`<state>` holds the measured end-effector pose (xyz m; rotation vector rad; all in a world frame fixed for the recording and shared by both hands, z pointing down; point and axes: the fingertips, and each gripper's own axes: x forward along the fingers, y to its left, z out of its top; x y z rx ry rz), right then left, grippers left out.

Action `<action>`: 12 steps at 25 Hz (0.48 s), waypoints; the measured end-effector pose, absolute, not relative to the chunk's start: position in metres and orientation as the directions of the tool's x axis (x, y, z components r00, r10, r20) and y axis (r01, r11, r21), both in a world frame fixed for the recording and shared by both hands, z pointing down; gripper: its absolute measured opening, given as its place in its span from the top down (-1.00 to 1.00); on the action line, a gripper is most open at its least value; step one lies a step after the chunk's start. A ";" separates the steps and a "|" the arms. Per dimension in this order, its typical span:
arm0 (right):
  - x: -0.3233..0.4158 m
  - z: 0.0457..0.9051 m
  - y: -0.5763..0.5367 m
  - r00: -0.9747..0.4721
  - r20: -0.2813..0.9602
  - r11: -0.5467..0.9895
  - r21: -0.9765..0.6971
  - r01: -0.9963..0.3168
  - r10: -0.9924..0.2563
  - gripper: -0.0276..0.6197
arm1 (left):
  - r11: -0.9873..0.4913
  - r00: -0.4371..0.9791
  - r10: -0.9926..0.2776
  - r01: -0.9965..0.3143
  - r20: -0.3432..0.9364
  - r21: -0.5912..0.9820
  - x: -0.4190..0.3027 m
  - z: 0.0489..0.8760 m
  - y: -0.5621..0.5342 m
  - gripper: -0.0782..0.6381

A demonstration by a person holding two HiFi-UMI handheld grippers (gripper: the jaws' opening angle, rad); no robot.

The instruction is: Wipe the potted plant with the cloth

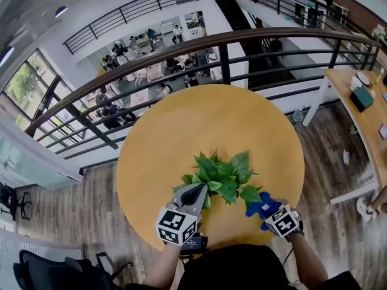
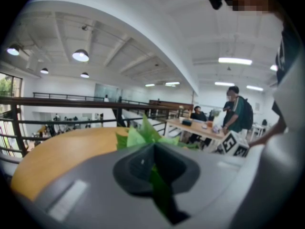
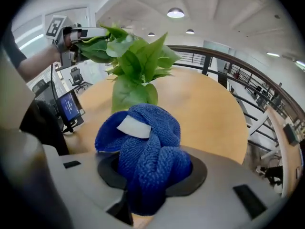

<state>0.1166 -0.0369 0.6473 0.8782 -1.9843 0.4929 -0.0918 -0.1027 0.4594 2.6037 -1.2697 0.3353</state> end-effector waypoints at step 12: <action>0.107 0.433 -0.080 -0.509 0.394 0.589 0.108 -0.801 -0.765 0.43 | -0.602 0.602 -0.743 -0.792 0.294 0.101 -0.091 0.460 -0.101 0.78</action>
